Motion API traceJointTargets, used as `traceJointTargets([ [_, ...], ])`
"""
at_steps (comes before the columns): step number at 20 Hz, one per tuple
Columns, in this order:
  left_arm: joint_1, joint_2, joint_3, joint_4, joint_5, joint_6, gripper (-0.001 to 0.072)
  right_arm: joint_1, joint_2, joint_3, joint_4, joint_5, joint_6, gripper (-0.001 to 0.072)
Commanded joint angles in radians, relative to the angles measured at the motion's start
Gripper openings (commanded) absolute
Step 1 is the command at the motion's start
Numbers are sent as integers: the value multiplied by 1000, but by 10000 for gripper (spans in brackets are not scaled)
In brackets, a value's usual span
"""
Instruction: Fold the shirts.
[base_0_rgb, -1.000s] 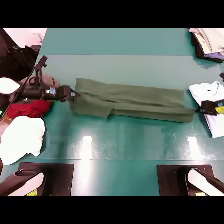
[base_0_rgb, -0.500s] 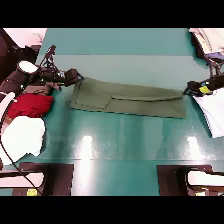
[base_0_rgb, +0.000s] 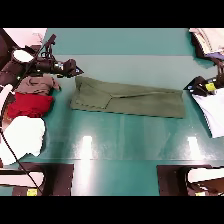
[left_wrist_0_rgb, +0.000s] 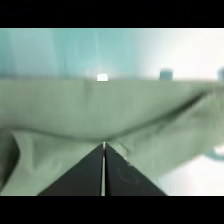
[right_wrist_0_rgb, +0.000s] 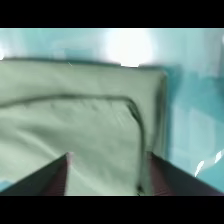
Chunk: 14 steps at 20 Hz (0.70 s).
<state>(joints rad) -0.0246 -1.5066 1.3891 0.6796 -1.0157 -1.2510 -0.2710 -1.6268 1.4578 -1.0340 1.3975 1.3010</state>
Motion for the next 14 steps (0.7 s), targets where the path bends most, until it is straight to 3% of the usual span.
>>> traceJointTargets([
  [1,-19,-1,12,1,-109,29,42,-78,-6,-48,16,59,-27,604],
  [6,-105,-2,12,47,-76,28,42,-107,-14,-234,23,-37,-92,593],
  [11,-145,-2,12,47,-26,17,41,-95,-69,-263,169,-38,-156,568],
  [14,-165,-3,12,48,4,-7,34,-56,-76,-263,170,-44,-178,546],
])
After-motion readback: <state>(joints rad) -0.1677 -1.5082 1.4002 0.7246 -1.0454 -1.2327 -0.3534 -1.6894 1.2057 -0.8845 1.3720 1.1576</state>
